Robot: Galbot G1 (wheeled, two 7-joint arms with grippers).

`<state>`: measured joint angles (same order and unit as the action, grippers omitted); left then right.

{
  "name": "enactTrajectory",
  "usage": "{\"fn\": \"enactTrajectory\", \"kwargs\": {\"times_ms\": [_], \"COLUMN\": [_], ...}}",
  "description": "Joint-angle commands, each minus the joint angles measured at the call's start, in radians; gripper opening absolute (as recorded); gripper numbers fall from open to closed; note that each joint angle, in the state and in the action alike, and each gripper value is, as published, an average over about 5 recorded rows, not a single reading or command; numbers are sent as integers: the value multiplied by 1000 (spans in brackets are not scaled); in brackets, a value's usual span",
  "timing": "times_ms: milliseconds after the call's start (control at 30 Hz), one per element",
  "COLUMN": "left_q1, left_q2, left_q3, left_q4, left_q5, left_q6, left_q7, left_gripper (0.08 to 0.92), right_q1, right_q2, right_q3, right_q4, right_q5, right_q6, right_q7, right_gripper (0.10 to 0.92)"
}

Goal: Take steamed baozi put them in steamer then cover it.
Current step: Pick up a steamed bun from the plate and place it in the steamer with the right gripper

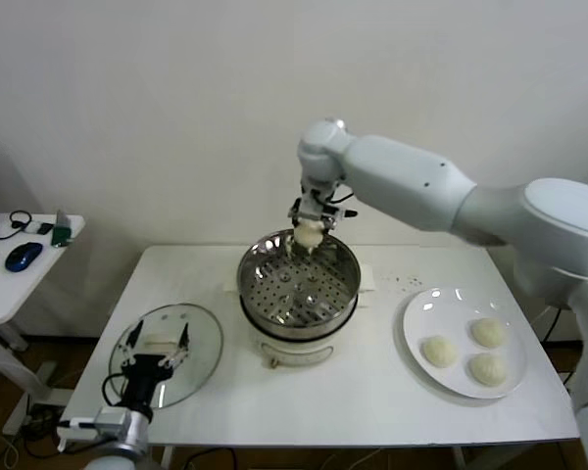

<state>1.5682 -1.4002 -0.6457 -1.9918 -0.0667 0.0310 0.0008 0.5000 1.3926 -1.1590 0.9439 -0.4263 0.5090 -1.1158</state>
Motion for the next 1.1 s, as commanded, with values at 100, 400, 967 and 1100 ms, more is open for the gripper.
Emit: {"fn": "enactTrajectory", "kwargs": {"times_ms": [100, 400, 967, 1100], "left_q1": [0, 2, 4, 5], "left_q2": [-10, -12, -30, -31], "left_q3": [-1, -12, -5, -4], "left_q4": [6, 13, 4, -5], "left_q5": [3, 0, 21, 25], "left_q6": [-1, -7, 2, 9], "left_q7": [-1, -3, -17, -22], "left_gripper": [823, 823, 823, 823], "right_q1": [-95, -126, -132, -91], "right_q2": [68, 90, 72, 20], "right_q3": [30, 16, 36, 35], "right_q4": [-46, -101, -92, -17], "right_q5": [-192, -151, -119, -61], "right_q6": [79, 77, 95, 75], "right_q7": [35, 36, 20, -13], "right_gripper": [678, 679, 822, 823]}}
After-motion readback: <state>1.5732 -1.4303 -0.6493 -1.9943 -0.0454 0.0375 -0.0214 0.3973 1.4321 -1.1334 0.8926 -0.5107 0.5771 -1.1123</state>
